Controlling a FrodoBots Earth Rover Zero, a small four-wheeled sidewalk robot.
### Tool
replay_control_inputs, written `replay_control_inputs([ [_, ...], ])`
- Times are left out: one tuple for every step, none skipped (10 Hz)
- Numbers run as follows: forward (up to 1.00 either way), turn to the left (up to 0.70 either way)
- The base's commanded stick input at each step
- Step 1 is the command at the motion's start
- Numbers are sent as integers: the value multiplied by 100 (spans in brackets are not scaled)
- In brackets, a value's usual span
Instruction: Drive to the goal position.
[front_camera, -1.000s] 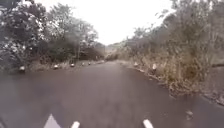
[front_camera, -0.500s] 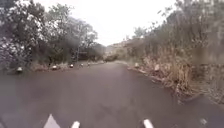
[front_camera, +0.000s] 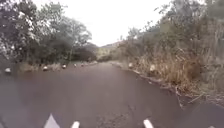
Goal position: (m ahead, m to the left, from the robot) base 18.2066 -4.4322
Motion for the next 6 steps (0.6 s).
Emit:
replay_control_inputs([
  [50, 0],
  [50, 0],
  [50, 0],
  [50, 0],
  [50, 0],
  [50, 0],
])
